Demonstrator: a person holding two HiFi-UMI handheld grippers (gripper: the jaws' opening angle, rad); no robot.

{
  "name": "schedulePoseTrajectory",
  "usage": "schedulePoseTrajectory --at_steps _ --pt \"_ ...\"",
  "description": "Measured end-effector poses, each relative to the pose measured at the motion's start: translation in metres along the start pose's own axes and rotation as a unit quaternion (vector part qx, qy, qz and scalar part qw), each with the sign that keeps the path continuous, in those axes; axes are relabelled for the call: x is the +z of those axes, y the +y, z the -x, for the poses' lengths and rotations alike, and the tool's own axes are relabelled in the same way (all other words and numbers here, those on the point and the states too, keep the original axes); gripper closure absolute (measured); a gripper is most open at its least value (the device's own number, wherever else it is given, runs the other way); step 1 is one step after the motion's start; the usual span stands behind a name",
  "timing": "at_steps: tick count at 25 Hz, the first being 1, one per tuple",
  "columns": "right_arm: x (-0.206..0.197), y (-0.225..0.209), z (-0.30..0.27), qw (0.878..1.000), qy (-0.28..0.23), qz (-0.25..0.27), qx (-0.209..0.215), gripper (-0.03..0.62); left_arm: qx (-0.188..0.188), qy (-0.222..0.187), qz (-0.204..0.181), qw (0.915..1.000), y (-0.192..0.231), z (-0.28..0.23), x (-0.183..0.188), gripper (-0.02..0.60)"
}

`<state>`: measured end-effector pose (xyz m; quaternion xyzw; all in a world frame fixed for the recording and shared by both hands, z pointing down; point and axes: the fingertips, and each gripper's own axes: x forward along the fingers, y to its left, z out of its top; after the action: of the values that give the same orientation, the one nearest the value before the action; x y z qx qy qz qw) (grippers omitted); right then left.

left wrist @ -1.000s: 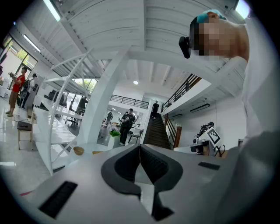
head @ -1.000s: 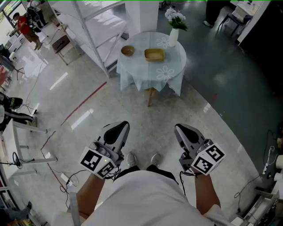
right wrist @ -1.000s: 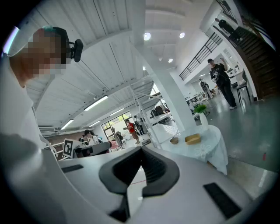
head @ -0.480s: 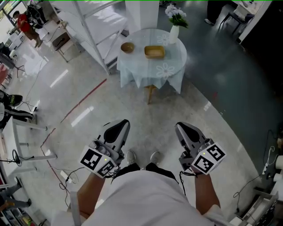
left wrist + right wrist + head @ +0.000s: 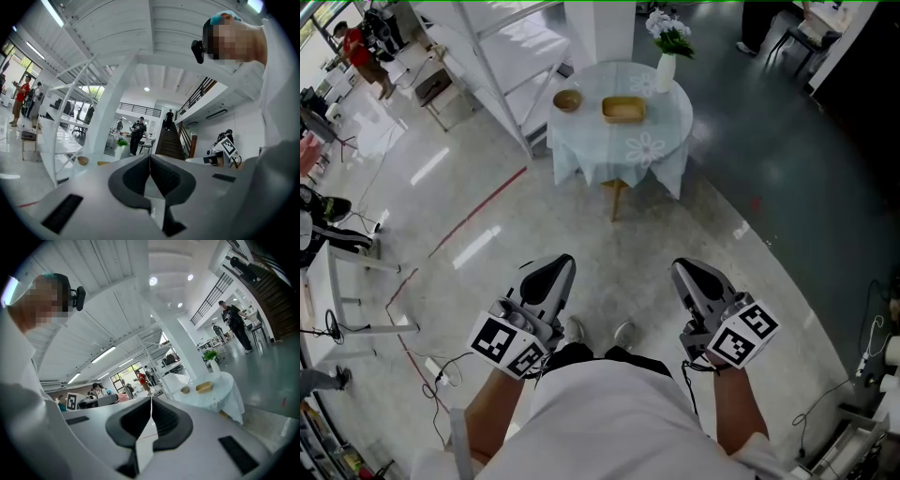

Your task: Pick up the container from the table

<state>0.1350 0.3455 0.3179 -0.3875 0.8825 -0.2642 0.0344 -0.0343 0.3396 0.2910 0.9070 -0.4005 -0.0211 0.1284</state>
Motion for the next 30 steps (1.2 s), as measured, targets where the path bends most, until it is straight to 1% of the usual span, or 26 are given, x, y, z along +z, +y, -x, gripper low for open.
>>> schedulePoseTrajectory --at_steps 7,16,25,30 --pt "-0.006 -0.012 0.014 1.000 0.007 -0.005 0.009 0.571 0.007 -0.002 -0.003 1.0000 -0.018 -0.005 -0.006 0.560" --pt "0.000 -0.022 0.019 1.000 0.007 -0.008 0.022 0.571 0.014 -0.006 -0.008 0.9998 -0.027 -0.013 -0.003 0.560" --pt "0.009 -0.039 -0.001 1.000 0.007 -0.006 0.021 0.571 0.014 -0.010 -0.003 0.9998 -0.006 -0.034 -0.003 0.560" --pt "0.012 -0.056 -0.026 1.000 0.014 -0.009 0.014 0.571 0.010 -0.010 0.005 0.9999 0.020 -0.053 -0.005 0.560"
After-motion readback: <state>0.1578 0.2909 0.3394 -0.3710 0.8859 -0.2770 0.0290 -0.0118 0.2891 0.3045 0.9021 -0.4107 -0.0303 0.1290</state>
